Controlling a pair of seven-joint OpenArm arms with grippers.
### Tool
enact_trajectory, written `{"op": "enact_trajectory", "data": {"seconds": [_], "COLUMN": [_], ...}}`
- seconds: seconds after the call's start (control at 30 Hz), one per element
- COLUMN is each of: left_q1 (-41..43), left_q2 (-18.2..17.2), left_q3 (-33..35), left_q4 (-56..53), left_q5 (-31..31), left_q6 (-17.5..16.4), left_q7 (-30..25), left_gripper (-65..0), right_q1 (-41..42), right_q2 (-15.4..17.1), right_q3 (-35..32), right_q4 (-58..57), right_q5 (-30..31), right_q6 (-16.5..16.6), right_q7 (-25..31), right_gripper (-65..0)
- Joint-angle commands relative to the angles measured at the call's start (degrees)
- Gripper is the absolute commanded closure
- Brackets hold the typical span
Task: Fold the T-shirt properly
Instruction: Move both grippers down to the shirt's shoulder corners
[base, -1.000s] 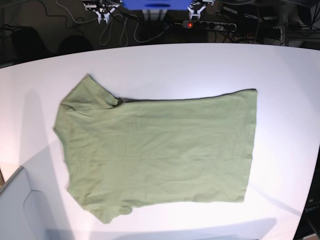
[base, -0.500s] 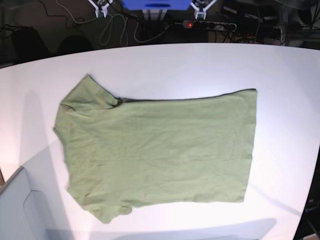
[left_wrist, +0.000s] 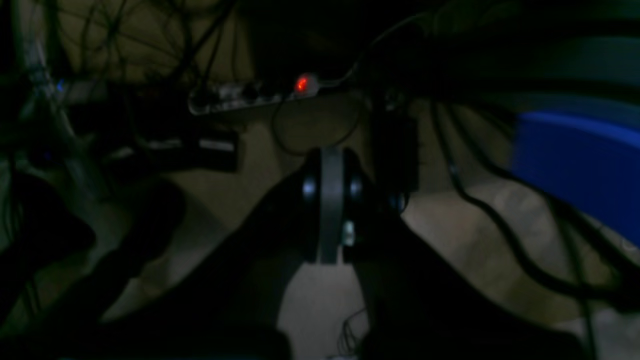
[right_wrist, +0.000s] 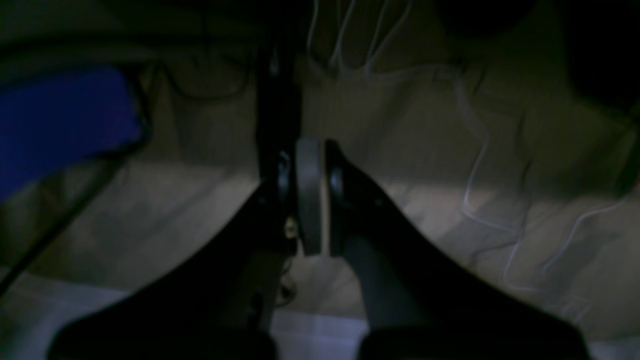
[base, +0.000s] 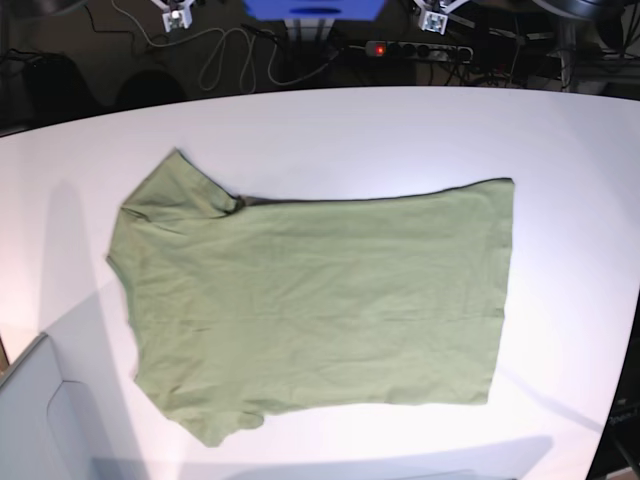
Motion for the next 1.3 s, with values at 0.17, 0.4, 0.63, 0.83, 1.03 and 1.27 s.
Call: {"op": "enact_trajectory", "data": {"seconds": [0.17,0.4,0.63,0.83,1.03,1.27], "left_q1": [7.3,9.5,6.4,-2.3,-15.6,-28.4], "left_q2": [0.4,0.4,-1.5,-4.6,-4.4,-4.6], "left_q3": [-3.9,-7.5,-13.3,-19.9,-26.5,-28.0], "left_q4": [18.4,30.3,31.8,30.2,27.3,14.7], "left_q5": [-0.2,-0.3,-11.8,-27.2,-33.3,-34.7], "left_q6": [-0.2,-0.1,-0.3,-0.3,-0.4,-0.5], "left_q7": [-0.8,-0.8,-0.9,1.2,13.6,18.0], "left_gripper": [-0.5,-7.4,-34.6,-32.3,-35.8,-37.2], "right_q1": [-8.8,-11.5,-6.9,-1.4,1.9,2.8], "right_q2": [4.4,6.2,6.2,5.9,5.9,5.9], "right_q3": [0.5,0.5,0.3,0.0,0.0,0.4], "right_q4": [18.2,35.7,36.1,35.9,35.8,35.7], "right_q5": [0.2,0.2,0.2,0.2,0.2,0.2], "right_q6": [0.3,0.2,0.2,0.2,0.2,0.2], "right_q7": [0.8,-9.4,-9.2,-9.4,-9.4,-9.5], "right_gripper": [0.0,-8.5,-33.1,-35.3,-35.8,-35.9]}}
